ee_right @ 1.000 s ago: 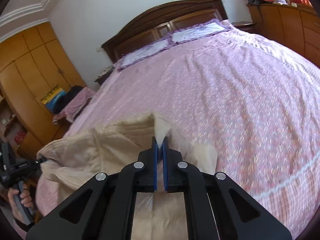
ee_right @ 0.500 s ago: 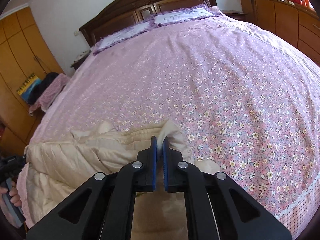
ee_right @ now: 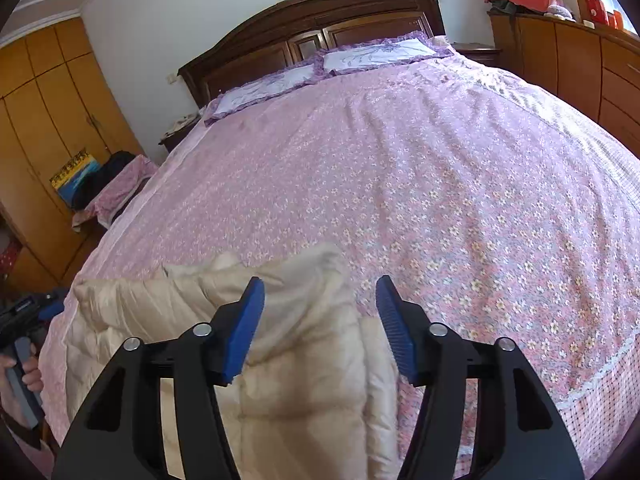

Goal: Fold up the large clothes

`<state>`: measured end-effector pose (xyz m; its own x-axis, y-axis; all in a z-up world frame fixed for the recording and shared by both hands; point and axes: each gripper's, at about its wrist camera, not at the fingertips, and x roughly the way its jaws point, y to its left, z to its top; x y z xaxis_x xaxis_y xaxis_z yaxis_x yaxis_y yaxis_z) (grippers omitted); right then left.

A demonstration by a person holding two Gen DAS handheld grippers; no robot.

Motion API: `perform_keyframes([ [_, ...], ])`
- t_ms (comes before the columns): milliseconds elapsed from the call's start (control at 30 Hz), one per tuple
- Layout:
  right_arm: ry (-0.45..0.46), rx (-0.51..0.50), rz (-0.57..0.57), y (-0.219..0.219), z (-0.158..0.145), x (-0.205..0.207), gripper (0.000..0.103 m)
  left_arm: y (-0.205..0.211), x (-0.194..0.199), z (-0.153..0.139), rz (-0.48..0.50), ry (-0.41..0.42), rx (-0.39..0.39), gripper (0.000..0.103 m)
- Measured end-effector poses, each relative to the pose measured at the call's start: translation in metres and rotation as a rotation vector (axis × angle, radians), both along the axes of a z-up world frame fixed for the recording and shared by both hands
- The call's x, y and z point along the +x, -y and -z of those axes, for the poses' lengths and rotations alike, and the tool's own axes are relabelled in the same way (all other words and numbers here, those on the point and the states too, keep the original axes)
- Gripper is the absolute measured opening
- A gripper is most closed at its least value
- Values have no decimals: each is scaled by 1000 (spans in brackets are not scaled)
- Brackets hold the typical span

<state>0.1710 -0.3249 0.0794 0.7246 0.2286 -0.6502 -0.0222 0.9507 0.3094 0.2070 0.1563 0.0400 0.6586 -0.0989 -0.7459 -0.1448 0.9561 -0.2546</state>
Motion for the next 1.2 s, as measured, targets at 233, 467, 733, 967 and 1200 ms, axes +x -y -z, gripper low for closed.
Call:
perform_keyframes([
  [233, -101, 76, 2, 11, 25, 17, 63, -5, 18, 33, 61, -49, -73, 72],
  [467, -141, 227, -30, 8, 35, 34, 27, -16, 31, 52, 84, -61, -280, 13],
  [733, -73, 59, 86, -10, 18, 53, 7, 2, 63, 60, 26, -73, -128, 14],
  [967, -169, -66, 153, -17, 62, 71, 8, 9, 85, 80, 27, -113, -59, 26],
  [1200, -205, 4, 150, -6, 78, 75, 10, 5, 85, 78, 0, -135, -37, 52],
])
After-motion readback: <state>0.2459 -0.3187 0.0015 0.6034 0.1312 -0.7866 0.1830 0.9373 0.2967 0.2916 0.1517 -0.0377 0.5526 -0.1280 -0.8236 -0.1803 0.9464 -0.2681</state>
